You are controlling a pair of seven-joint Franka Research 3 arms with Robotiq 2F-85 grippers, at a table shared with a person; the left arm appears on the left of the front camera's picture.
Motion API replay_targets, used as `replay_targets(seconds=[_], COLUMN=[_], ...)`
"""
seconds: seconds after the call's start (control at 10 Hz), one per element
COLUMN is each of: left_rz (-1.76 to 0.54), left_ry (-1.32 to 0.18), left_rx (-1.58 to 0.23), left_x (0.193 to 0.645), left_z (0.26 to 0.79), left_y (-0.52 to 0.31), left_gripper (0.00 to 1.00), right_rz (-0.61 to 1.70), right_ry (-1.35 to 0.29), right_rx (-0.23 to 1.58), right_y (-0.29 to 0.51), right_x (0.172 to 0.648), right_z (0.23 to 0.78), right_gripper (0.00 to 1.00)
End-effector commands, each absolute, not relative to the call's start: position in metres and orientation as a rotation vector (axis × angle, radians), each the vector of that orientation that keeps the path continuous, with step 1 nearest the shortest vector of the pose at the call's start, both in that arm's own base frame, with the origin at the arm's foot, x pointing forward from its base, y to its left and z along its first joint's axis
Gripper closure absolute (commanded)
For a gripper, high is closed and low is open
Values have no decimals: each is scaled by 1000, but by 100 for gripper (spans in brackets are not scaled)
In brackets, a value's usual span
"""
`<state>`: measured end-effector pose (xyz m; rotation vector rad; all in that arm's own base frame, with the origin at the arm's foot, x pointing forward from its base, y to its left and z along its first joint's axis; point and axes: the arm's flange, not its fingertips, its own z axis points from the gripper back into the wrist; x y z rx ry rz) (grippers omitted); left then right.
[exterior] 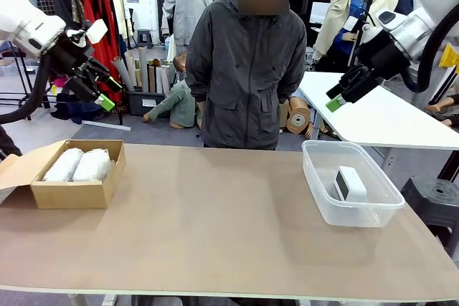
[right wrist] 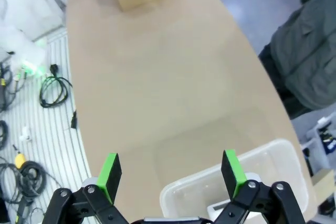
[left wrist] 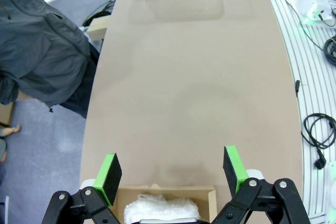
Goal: Separate and place wrapped and unwrapped clocks.
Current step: If the picked Digital clock is wrapped, place it in the Package Box ; if not, place it in the Organizing box.
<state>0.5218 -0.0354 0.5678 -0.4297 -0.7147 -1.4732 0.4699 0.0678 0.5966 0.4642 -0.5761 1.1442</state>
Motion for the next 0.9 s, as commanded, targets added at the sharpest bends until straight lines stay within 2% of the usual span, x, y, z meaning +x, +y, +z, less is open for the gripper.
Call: replay_targets(seconds=[0.0,0.3,0.7,0.8], left_rz=[-1469,-1469,-1469,-1469], left_ry=[-716,-716,-716,-716], left_rx=[-425,-425,-425,-425], left_x=[521,521,521,521], left_z=[569,569,569,569], left_y=[-35,-35,-35,-35], left_gripper=[0,0,0,0], right_rz=[1163,1156,1537,1533], right_ry=[-553,-565,-640,-714], right_rx=[449,461,461,474], right_y=[72,72,64,60], right_x=[468,469,499,509], right_z=[595,595,568,567], right_gripper=[0,0,0,0])
